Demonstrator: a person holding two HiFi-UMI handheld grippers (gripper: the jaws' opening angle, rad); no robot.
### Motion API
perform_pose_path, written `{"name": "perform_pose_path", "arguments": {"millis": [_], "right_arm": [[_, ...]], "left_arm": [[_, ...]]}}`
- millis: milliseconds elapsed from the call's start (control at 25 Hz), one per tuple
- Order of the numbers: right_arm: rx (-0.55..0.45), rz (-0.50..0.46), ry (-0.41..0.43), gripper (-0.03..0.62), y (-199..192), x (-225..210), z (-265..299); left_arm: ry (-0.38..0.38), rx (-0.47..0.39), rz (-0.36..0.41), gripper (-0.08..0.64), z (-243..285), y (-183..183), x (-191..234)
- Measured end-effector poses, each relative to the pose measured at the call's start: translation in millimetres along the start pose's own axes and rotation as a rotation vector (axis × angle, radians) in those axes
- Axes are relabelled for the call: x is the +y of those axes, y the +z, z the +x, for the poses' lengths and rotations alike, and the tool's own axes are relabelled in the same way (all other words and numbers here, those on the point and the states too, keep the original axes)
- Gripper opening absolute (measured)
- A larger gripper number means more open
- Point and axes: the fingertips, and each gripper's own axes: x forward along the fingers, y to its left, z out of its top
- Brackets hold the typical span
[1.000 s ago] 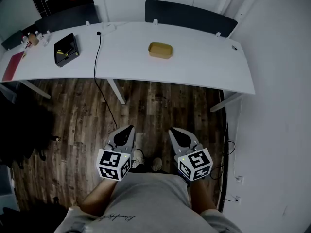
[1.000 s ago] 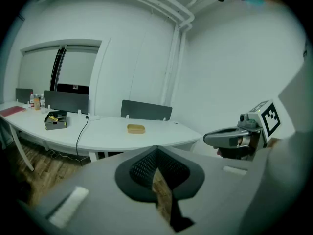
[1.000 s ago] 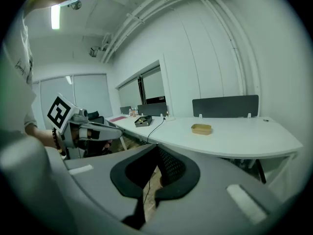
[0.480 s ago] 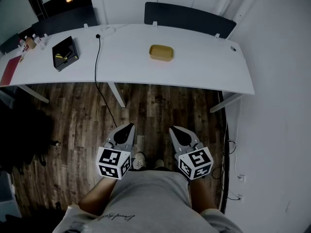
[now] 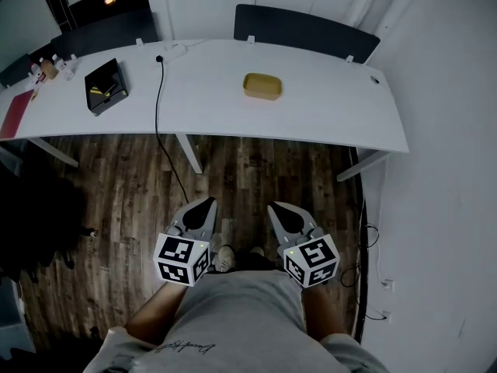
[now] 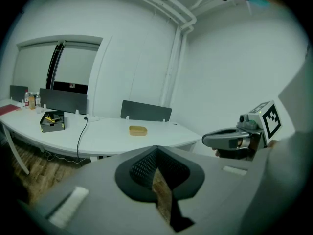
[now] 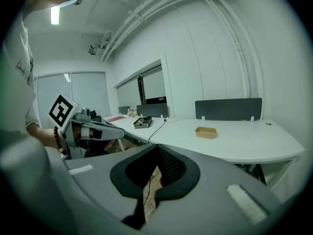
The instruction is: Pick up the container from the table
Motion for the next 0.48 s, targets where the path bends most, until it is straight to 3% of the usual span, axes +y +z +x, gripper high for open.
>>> {"name": "perform_pose_path", "arguments": {"millis": [480], "right_arm": [[-0.003,0.001,-0.024,0.015,9,-6,18]], "left_arm": [[-0.017,-0.007,-0.003,0.000,13,9,18]]}}
